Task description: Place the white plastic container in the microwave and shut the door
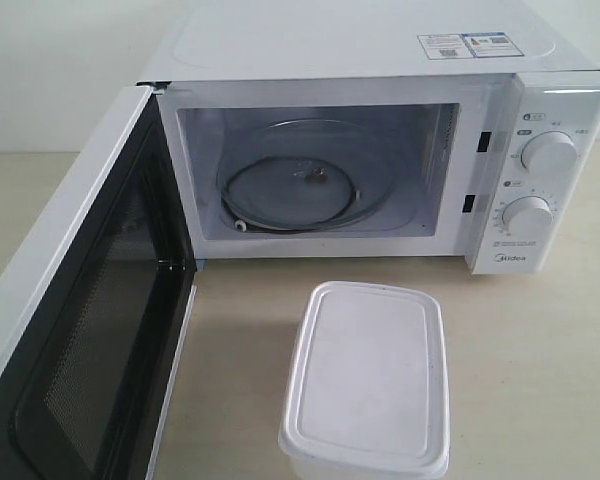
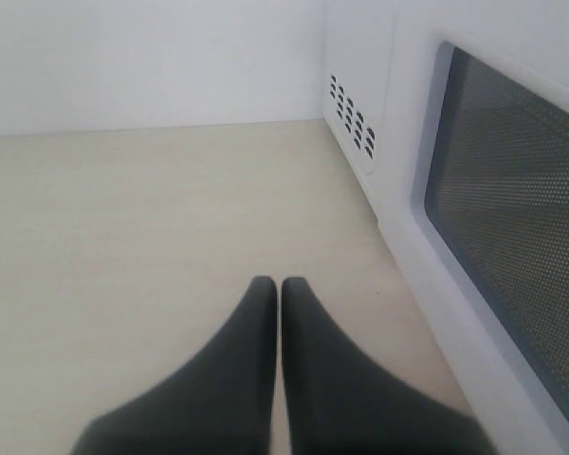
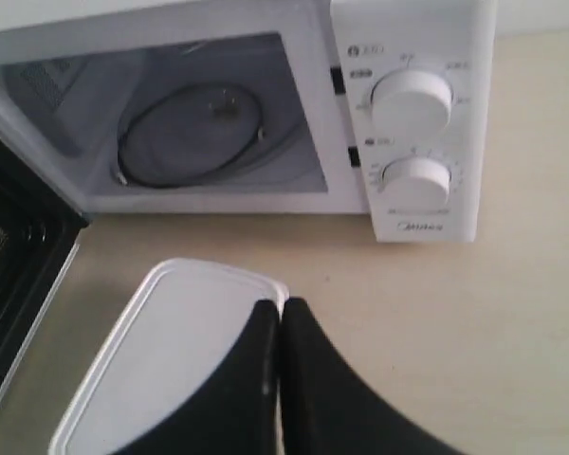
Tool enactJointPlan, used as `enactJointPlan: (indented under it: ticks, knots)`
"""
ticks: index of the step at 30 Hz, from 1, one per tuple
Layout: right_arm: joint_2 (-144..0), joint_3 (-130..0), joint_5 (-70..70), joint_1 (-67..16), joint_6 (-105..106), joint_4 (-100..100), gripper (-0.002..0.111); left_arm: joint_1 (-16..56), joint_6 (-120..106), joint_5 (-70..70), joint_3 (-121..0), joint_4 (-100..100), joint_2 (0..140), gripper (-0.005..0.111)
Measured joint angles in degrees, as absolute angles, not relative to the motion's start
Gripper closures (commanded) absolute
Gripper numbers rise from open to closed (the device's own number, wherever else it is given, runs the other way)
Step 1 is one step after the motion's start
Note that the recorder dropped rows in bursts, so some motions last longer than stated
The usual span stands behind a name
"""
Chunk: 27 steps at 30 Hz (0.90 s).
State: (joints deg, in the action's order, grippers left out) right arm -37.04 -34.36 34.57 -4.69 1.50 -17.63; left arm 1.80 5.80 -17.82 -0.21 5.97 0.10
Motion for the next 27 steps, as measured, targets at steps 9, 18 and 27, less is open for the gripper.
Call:
enactJointPlan:
  ticks: [9, 18, 27]
  knots:
    - [-53.0, -34.5, 49.5, -4.7, 26.1, -42.4, 0.108, 1.8, 5.8, -17.8, -0.2, 6.0, 0.1, 0.103]
    - [-69.1, -35.0, 68.4, -4.7, 59.9, -81.2, 0.108, 1.8, 5.8, -17.9, -0.2, 6.0, 0.1, 0.103]
    - [-76.5, -35.2, 62.0, 5.8, 59.4, -80.5, 0.108, 1.8, 5.8, -17.9, -0.2, 6.0, 0.1, 0.103]
